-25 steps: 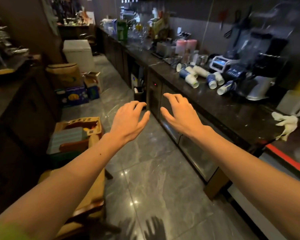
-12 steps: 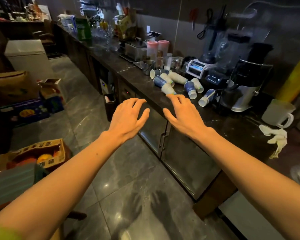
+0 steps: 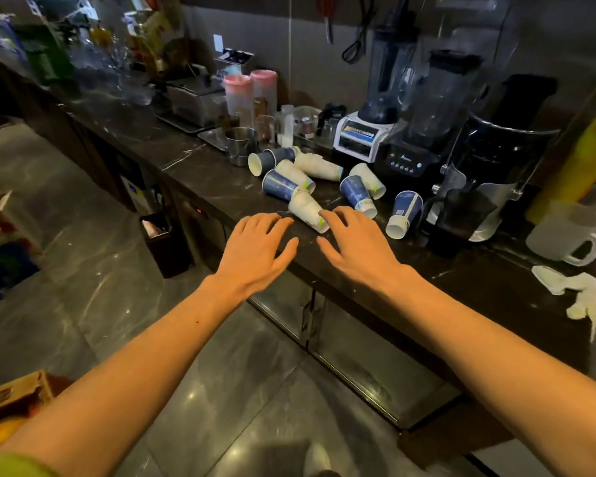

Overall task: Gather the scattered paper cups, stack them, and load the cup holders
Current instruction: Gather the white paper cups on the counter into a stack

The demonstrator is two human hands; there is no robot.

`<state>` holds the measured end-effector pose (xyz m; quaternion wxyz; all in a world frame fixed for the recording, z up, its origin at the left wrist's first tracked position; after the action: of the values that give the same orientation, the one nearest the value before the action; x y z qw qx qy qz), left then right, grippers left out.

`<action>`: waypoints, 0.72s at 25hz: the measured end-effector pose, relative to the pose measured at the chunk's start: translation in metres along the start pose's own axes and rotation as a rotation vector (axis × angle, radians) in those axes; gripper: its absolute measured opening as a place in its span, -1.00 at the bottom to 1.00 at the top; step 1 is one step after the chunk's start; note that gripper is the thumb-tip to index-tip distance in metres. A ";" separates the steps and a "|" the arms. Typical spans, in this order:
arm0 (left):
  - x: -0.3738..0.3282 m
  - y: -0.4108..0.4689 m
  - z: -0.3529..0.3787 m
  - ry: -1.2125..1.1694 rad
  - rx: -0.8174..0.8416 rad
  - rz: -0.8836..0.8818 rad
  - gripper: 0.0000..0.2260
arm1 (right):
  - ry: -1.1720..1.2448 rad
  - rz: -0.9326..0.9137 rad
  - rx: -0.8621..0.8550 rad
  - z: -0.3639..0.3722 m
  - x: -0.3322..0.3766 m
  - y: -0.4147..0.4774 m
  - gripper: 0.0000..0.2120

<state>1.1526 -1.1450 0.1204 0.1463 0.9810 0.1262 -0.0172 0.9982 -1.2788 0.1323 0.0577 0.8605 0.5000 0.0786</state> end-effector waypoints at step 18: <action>0.103 0.244 0.172 -0.258 0.303 -0.134 -0.56 | 0.297 0.203 0.219 0.137 -0.144 0.233 -0.44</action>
<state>1.3147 -1.3953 0.0179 0.0107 0.9709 0.1671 -0.1709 1.1526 -1.5220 0.0284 -0.1187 0.8867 0.4192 0.1551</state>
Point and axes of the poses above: each hand's wrist, its own y-axis towards the middle knuckle, its own z-axis out of the palm, x = y × z, the point moved 1 cm from there along y, towards the middle knuckle, and after that the axes turned 8 degrees about x, right-handed, at the moved point
